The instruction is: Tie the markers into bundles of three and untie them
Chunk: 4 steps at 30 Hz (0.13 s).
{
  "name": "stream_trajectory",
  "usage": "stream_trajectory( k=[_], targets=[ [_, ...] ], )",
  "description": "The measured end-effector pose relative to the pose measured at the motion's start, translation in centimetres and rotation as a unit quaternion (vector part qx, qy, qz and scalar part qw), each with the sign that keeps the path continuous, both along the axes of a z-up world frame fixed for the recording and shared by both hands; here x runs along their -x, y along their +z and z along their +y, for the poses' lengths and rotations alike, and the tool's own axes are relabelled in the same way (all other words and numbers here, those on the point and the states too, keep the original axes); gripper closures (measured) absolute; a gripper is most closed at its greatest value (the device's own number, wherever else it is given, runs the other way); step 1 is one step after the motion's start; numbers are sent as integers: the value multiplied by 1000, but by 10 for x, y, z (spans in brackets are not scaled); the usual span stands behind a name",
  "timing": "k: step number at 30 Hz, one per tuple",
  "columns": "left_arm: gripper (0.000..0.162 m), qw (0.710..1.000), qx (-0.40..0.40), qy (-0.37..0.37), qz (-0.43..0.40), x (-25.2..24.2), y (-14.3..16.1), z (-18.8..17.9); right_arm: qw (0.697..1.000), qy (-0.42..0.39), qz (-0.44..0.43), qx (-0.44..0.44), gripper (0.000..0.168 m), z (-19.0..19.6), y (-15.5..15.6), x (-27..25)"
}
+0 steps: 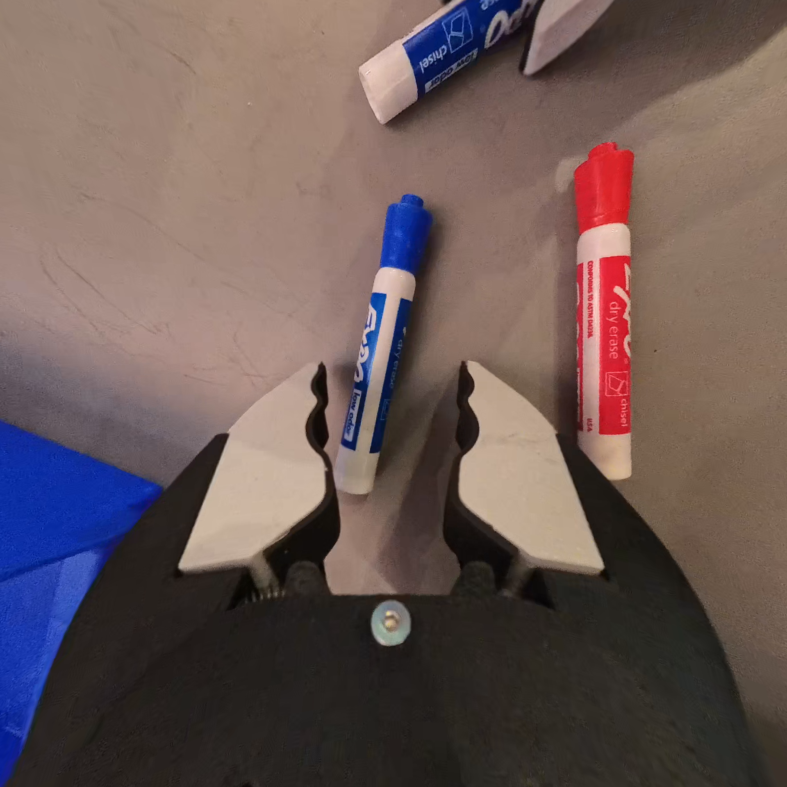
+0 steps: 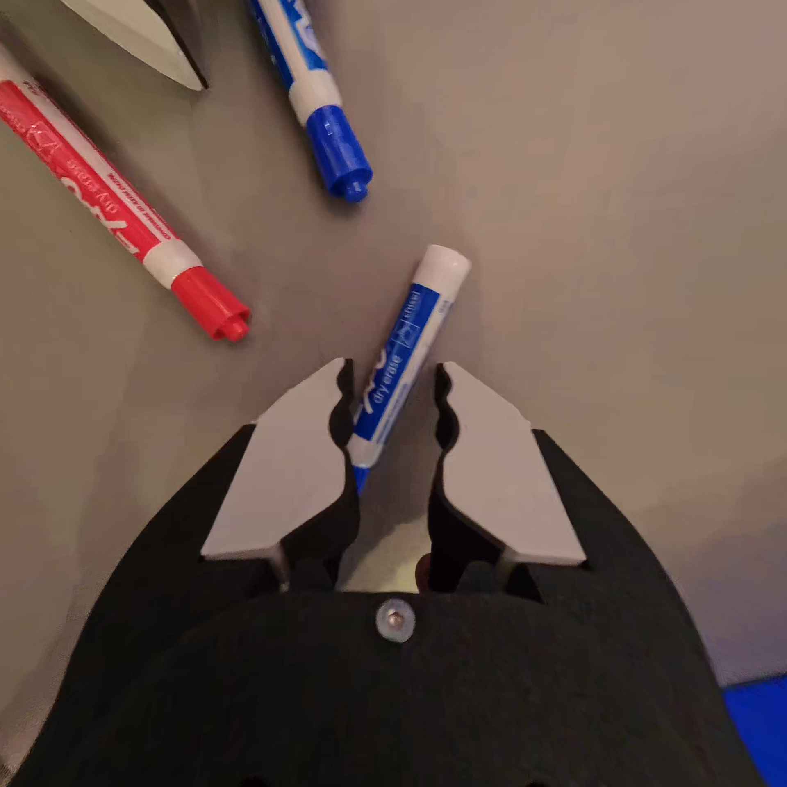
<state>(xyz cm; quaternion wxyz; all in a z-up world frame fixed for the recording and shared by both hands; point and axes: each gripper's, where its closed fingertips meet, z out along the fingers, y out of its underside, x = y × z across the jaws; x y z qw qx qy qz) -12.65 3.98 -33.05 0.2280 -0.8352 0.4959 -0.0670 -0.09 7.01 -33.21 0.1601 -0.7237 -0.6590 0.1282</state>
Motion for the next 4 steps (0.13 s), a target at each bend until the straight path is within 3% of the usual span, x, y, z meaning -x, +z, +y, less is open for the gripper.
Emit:
stream_trajectory(
  k=[1, 4],
  targets=[
    [104, 1000, 0, 1, -4, 0, 0, 0, 1000, 5, 8, 5, 147, -3, -1, 3],
    [104, 1000, 2, 2, -12, 0, -1, -1, 1000, 4, 16, 6, 150, 0, 1, 1]
  ],
)
